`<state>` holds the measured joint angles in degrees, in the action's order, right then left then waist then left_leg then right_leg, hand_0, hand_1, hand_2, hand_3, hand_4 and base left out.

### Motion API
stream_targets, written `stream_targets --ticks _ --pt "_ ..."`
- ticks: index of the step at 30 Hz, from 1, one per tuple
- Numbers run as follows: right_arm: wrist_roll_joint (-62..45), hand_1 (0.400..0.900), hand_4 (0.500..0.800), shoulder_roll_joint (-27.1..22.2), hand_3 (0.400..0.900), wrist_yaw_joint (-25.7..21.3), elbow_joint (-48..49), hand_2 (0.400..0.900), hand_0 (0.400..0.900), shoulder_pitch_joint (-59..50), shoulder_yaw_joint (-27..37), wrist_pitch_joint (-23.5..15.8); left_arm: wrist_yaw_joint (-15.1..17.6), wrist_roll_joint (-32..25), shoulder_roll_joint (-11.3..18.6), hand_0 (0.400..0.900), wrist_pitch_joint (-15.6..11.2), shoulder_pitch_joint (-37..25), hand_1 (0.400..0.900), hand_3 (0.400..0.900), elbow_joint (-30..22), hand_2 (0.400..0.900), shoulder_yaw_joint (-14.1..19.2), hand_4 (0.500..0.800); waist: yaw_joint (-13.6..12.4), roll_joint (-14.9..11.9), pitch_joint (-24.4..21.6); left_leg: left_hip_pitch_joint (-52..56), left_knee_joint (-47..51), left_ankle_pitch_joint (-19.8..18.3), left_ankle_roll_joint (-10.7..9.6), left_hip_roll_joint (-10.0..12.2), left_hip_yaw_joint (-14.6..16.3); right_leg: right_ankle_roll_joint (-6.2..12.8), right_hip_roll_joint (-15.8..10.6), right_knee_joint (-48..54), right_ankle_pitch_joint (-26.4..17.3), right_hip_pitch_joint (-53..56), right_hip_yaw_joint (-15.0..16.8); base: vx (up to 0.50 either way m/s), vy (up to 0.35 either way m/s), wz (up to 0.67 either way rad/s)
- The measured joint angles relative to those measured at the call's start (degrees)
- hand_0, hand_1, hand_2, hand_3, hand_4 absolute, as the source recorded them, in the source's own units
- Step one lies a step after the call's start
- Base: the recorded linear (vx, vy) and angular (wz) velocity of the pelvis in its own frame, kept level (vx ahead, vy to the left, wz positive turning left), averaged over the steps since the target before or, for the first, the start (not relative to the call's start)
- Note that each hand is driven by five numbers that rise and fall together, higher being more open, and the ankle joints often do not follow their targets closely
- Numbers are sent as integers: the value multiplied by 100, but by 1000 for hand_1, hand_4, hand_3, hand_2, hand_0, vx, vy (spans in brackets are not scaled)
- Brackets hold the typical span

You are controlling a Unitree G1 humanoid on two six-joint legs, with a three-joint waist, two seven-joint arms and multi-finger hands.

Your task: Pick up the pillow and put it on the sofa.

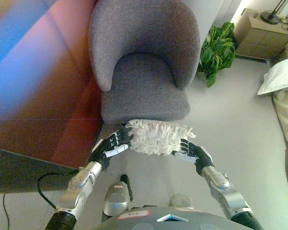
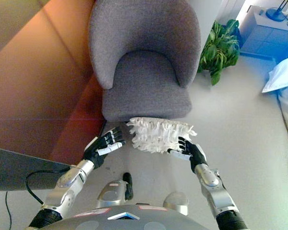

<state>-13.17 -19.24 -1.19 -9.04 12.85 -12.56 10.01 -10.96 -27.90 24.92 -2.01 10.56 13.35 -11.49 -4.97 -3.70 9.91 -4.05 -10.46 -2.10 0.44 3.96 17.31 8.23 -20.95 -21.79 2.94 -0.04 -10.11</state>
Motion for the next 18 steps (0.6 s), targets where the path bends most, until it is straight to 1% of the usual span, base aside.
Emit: stream_targets --ticks 1,2,3,4,5,6,7,8,9,10,11,13,14,15,16,17,18 --pt "3 900 800 88 900 -65 32 900 900 -8 -35 0 19 0 19 900 21 0 900 900 -3 900 2 800 25 103 -26 188 244 41 57 18 14 -102 -7 -441 -251 -251 -16 265 15 17" --pt "3 900 800 112 900 -92 73 900 900 25 -94 -2 29 0 31 900 21 -5 900 900 -9 900 22 800 24 159 -51 346 466 65 87 16 25 -93 21 -567 -226 -341 -54 280 -63 27" --pt "4 900 800 129 900 -94 89 900 900 49 -127 0 40 0 48 900 21 -22 900 900 -16 900 52 800 34 171 -86 429 580 97 119 1 7 -88 38 -613 -231 -371 -158 236 -124 29" --pt "10 900 800 137 900 -95 96 900 900 94 -128 -1 40 0 69 900 35 -48 900 900 -24 900 70 800 31 189 -104 509 736 147 122 -21 0 -74 93 -548 -211 -438 -283 245 -197 32" --pt "16 900 800 130 900 -104 100 900 900 126 -124 -12 41 0 107 900 45 -59 900 900 -39 900 85 800 39 187 -126 525 812 179 127 -16 -69 -73 177 -342 -207 -478 -379 185 -222 27" --pt "22 900 800 111 900 -118 94 900 900 134 -120 -18 42 0 130 900 74 -71 900 900 -52 900 91 800 51 182 -131 519 899 185 125 -6 -88 -66 196 -52 -211 -508 -504 213 -267 32" --pt "22 900 800 100 900 -148 88 900 900 130 -118 -27 50 0 146 900 102 -71 900 900 -49 900 99 800 61 178 -127 520 949 209 116 -6 -102 -19 190 408 -243 -547 -560 255 -306 42" --pt "21 900 800 98 900 -180 58 900 900 123 -116 -41 52 0 142 900 151 -66 900 900 -48 900 99 800 133 172 -131 518 1011 271 76 -1 -157 105 183 939 -326 -517 -577 341 -335 58" --pt "19 900 800 98 900 -218 19 900 900 122 -115 -49 54 1 135 900 214 -65 900 900 -43 900 77 800 219 166 -124 531 1084 317 39 -2 -243 288 152 1550 -481 -475 -564 394 -314 73" --pt "16 900 800 96 900 -238 -7 900 900 131 -115 -48 58 2 119 900 225 -62 900 900 -31 900 42 800 337 158 -113 557 1147 321 32 -5 -345 419 120 2135 -642 -414 -514 436 -299 81" --pt "13 900 800 93 900 -268 -9 900 900 152 -115 -47 60 3 93 900 234 -63 900 900 -28 900 16 800 419 160 -107 579 1213 338 -1 -6 -498 509 103 2588 -883 -393 -421 442 -280 76" --pt "41 900 800 97 900 -358 -15 900 900 185 -118 -35 56 4 92 900 232 -59 900 900 -35 900 -34 800 612 79 3 771 1328 391 -195 -5 -785 491 10 2702 -1270 -330 -251 450 -274 52" --pt "56 900 800 96 900 -378 -15 900 900 256 -117 -35 52 4 116 900 232 -27 900 900 -41 900 -33 800 648 -9 21 872 1345 381 -304 -3 -915 486 12 2695 -1286 -220 -216 397 -251 35" --pt "103 900 800 109 900 -389 -21 900 900 365 -128 -35 56 3 199 900 202 67 900 900 -98 900 -28 800 608 -157 1 974 1364 359 -446 -1 -947 467 27 2666 -1266 -98 -215 257 -171 21" --pt "300 900 800 114 900 -398 -91 900 900 417 -117 -49 122 4 258 900 176 165 900 900 -110 900 -9 800 595 -329 -10 1051 1352 314 -674 76 -948 429 70 2626 -1407 11 -155 244 -140 38" --pt "440 900 800 22 900 -464 -166 900 900 392 -41 -27 224 2 125 900 197 219 900 900 -89 900 -35 800 629 -156 -27 1042 1291 309 -691 304 -923 311 267 2506 -1215 31 -186 234 -176 44" --pt "525 900 800 -108 900 -543 -167 900 900 352 73 -26 235 -2 30 900 193 308 900 900 -156 900 -63 800 599 37 -32 1025 1254 320 -669 548 -886 199 491 2396 -1113 -30 -221 239 -209 54"
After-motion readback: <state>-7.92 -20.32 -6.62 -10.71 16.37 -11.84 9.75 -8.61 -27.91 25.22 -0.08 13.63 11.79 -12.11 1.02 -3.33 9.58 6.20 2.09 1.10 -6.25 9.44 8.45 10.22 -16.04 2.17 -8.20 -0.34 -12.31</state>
